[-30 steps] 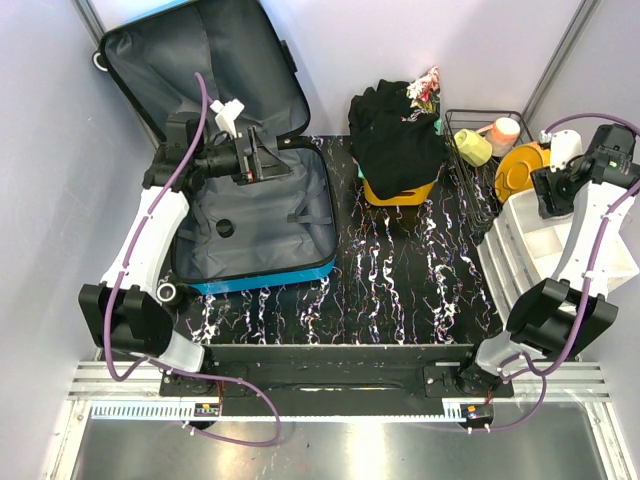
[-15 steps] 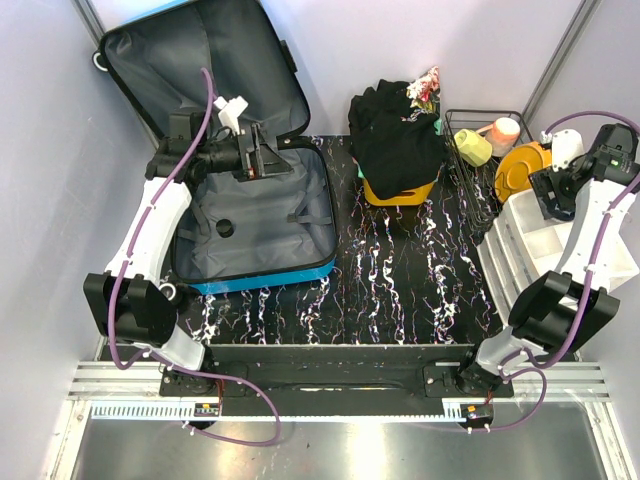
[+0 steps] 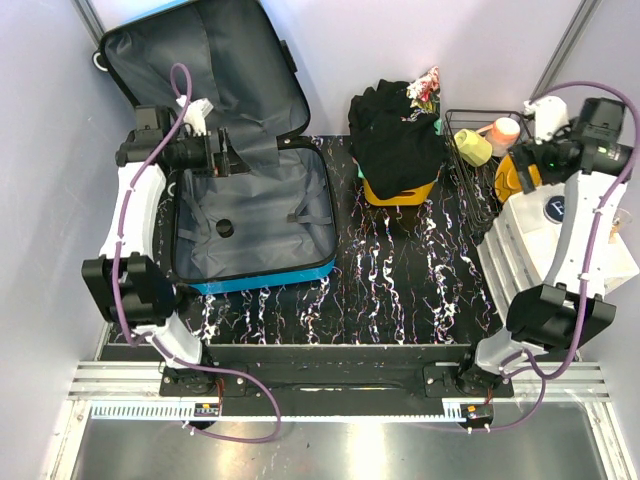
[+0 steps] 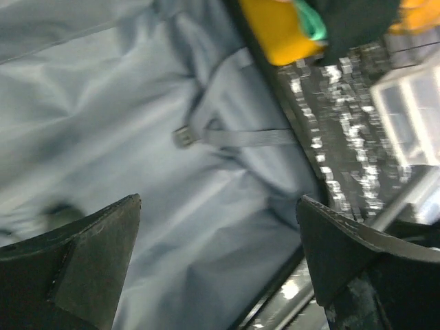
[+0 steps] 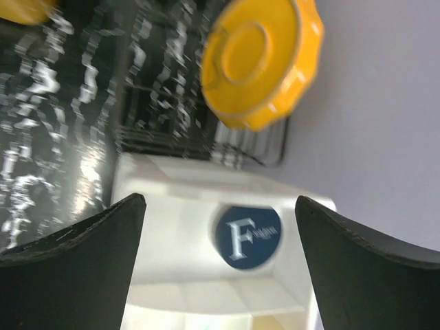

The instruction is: Open, take out, and arrange the luggage

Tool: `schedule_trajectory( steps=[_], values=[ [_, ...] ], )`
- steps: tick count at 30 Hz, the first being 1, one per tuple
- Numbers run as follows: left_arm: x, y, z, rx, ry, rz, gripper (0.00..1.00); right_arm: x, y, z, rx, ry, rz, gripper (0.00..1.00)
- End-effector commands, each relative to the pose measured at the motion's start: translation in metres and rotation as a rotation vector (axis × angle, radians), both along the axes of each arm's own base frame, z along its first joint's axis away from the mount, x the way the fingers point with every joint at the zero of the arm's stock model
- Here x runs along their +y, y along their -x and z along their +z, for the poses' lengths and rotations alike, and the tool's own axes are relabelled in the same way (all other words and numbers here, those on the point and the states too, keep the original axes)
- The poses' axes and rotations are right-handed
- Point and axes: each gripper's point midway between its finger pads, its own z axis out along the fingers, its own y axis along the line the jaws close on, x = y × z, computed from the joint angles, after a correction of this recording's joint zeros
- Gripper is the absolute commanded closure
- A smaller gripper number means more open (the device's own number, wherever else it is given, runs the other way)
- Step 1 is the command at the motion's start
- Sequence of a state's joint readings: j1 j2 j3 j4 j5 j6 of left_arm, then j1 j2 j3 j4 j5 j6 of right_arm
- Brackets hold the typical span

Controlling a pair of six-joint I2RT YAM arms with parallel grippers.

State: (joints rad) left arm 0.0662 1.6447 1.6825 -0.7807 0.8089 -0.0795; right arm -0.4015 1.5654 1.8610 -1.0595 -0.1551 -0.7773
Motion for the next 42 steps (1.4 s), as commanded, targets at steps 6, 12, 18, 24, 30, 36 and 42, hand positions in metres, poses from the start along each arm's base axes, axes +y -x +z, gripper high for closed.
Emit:
schedule_trajectory(
  steps=[6,12,18,24,30,36,42],
  values=[
    [0.092,0.002,-0.105,0.112,-0.544,-0.020,0.05,0.139,-0.033,0.046,-0.163,-0.199,0.212,0.01],
    [0.109,0.006,-0.163,0.189,-0.648,-0.062,0.12,0.181,-0.036,0.035,-0.150,-0.324,0.247,0.00],
    [0.115,-0.001,-0.200,0.206,-0.723,-0.067,0.16,0.187,-0.028,0.019,-0.117,-0.351,0.238,0.00],
    [0.108,-0.013,-0.226,0.209,-0.729,-0.080,0.23,0.184,-0.021,0.018,-0.117,-0.326,0.238,0.00],
    [0.098,-0.021,-0.242,0.197,-0.730,-0.093,0.30,0.182,-0.018,0.017,-0.116,-0.317,0.233,0.00],
    [0.100,-0.020,-0.250,0.212,-0.742,-0.098,0.45,0.179,-0.016,0.018,-0.119,-0.299,0.232,0.00],
    [0.081,-0.019,-0.221,0.150,-0.722,-0.124,0.76,0.179,-0.014,0.016,-0.114,-0.302,0.231,0.00]
  ],
)
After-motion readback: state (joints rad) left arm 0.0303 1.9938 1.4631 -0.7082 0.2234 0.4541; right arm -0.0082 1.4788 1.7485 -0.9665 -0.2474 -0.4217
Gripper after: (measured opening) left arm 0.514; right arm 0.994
